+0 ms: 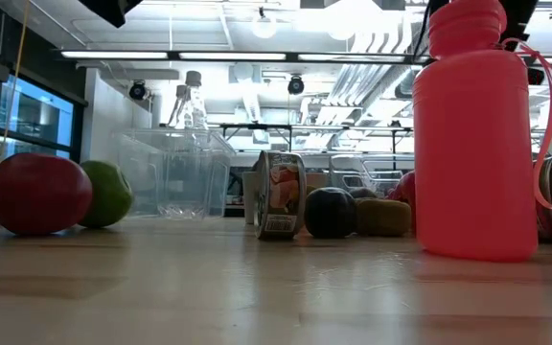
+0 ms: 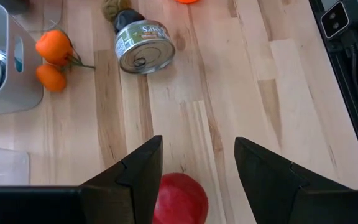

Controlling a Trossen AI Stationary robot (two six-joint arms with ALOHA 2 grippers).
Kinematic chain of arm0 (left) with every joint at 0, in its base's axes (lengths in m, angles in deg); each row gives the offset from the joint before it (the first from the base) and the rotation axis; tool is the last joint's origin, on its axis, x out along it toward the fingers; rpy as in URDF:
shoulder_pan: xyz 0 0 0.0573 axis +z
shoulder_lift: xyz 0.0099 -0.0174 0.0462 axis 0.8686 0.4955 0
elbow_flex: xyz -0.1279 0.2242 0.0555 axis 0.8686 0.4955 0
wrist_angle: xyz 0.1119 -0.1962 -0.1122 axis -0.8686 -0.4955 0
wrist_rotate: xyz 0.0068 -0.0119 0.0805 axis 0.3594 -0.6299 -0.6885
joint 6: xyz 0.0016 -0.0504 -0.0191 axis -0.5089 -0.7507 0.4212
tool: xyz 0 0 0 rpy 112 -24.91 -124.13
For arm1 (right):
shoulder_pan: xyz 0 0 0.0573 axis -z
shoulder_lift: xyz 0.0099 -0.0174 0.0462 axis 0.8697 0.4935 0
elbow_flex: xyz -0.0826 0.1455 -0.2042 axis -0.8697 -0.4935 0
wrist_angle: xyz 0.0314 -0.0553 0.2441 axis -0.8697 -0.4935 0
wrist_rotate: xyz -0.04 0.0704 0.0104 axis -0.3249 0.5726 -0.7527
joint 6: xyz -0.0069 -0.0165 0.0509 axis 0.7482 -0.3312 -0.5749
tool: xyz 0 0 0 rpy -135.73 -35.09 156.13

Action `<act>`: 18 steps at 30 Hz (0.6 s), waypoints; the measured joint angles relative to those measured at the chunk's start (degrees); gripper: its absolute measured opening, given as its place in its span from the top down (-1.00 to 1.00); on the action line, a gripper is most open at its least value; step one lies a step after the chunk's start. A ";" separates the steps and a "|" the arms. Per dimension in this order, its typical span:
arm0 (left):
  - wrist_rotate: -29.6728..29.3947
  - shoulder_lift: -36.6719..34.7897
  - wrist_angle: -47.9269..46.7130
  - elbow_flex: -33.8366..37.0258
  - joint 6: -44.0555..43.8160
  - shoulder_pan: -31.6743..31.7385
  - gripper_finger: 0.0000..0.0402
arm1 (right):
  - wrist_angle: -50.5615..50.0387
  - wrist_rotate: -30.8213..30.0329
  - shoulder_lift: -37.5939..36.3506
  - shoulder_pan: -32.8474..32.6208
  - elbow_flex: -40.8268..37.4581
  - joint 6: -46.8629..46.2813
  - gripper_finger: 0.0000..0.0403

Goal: Pick & Place Food Item
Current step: Put the tomato into the transparent bin

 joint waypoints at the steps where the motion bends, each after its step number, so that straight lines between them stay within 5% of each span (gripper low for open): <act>1: 0.03 0.00 -0.01 0.00 -0.12 0.00 0.05 | -0.26 -0.04 0.30 1.46 -0.11 -1.28 -0.82; 10: 0.01 0.00 -0.01 0.00 1.89 0.00 0.05 | 3.09 8.97 6.01 13.61 -6.83 0.66 -0.82; 18: 0.01 0.00 0.01 0.00 1.17 0.00 0.05 | 15.02 10.88 8.09 15.57 -12.88 4.51 -0.82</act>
